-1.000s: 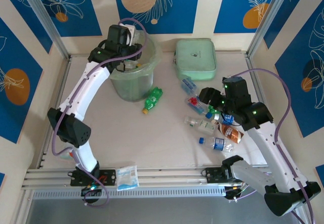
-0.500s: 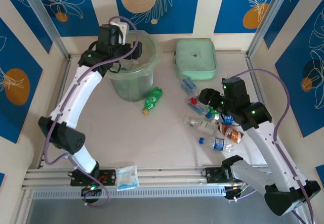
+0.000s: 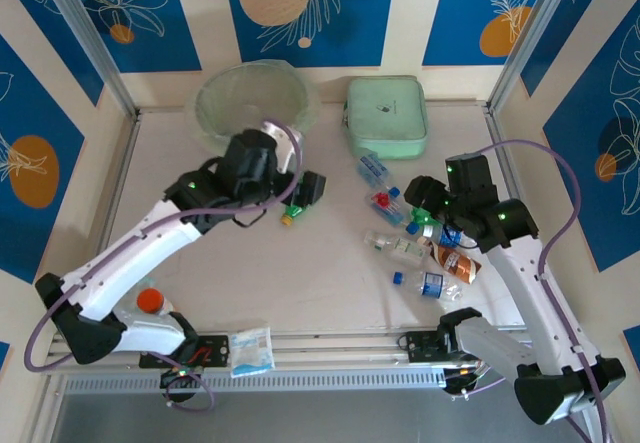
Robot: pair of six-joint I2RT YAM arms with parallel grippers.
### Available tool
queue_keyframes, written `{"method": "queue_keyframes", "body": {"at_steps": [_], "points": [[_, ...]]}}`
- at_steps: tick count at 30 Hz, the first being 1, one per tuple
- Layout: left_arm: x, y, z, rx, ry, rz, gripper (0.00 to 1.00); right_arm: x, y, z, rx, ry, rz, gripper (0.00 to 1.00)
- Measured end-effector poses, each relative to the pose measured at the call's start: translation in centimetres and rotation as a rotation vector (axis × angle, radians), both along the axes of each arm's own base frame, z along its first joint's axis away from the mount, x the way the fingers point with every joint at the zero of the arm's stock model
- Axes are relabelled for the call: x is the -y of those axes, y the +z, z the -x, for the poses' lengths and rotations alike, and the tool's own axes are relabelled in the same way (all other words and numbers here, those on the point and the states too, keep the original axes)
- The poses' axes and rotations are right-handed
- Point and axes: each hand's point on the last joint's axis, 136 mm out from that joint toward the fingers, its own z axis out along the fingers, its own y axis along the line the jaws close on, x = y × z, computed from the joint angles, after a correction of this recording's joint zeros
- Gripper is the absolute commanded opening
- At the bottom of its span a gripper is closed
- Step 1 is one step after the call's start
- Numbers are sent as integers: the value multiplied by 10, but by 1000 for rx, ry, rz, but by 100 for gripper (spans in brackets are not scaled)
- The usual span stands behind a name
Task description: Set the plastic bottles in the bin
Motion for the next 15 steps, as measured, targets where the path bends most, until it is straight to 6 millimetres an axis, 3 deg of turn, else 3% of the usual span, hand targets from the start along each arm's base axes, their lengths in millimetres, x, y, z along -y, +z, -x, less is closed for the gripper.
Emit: {"method": "queue_keyframes", "body": {"at_steps": [3,5,15], "points": [[2,-30,13,-64,-11,-43,94,12,-11,4,-41,-55,3,80],[0,-37,15,-78,-6,-55,94,19,-19,7,-70,-90,8,81],[-3,-21,22,-76,7,31,94,44,-61,30,-234,-259,50,81]]}}
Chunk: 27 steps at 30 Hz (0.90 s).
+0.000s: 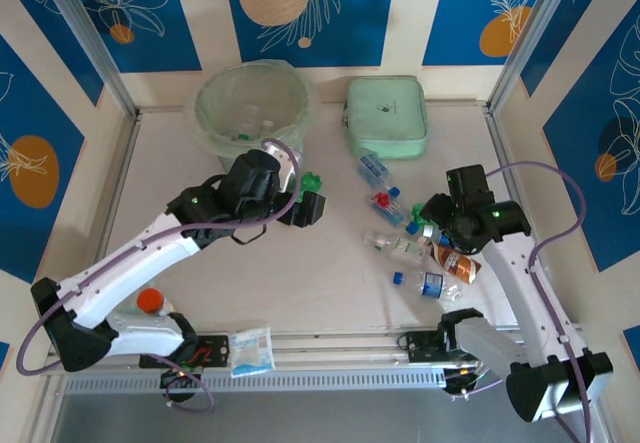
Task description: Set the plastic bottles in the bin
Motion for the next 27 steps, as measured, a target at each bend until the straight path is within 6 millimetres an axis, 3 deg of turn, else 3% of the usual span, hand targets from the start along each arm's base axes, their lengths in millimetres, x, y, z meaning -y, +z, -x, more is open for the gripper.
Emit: {"method": "queue_keyframes", "body": {"at_steps": [5,8,10,18,24,27], "points": [[0,-10,2,-30,8,1,94,21,-24,7,-71,-106,-4,80],[0,-12,2,-35,11,-1,94,21,-31,-5,-68,-89,-41,76],[-1,-12,2,-36,12,-1,94,10,-32,-21,-50,-16,-64,76],[-8,-14,3,-38,45,4,94,-69,-21,-107,31,418,-24,77],[-11,-9,4,-25,54,10,94,-98,-27,-160,58,574,10,87],[-14,-9,5,-23,60,3,95,-106,-34,-187,56,621,37,87]]}}
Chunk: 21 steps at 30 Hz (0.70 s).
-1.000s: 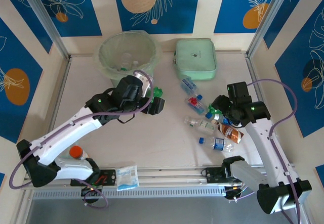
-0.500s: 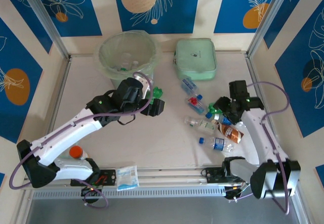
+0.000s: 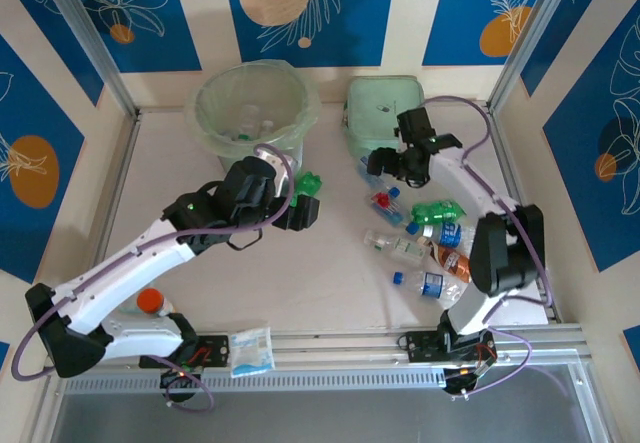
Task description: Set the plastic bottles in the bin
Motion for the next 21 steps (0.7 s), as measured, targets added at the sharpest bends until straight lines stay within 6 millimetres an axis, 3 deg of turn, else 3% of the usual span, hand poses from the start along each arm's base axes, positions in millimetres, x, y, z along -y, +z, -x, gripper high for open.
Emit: {"method": "queue_keyframes", "body": {"at_steps": [6,12,21], "points": [[-6,1,1,4,12,-10,95,-8,-32,-29,-37,54,50,84],[-6,1,2,3,12,-11,95,-14,-64,-38,-86,95,116,81],[-6,0,2,1,12,-12,94,-26,-89,-40,-121,149,170,73]]}}
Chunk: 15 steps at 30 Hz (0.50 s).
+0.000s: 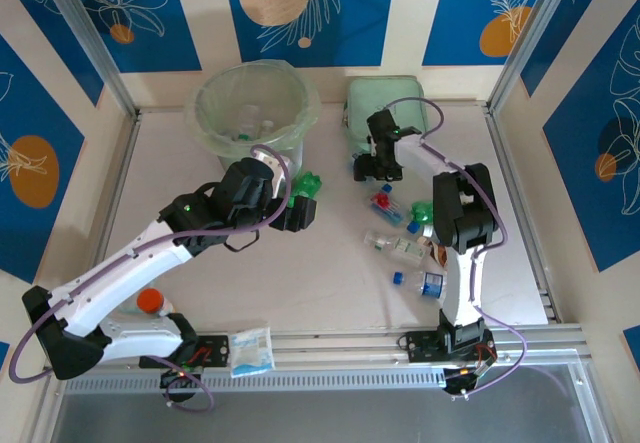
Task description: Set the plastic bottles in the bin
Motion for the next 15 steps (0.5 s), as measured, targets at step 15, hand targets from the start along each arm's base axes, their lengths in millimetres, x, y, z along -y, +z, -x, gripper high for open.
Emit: {"method": "queue_keyframes", "body": {"at_steps": [15], "points": [[-7,9,6,13,1,16,94,-19,-11,4,10,64,69,53]]}}
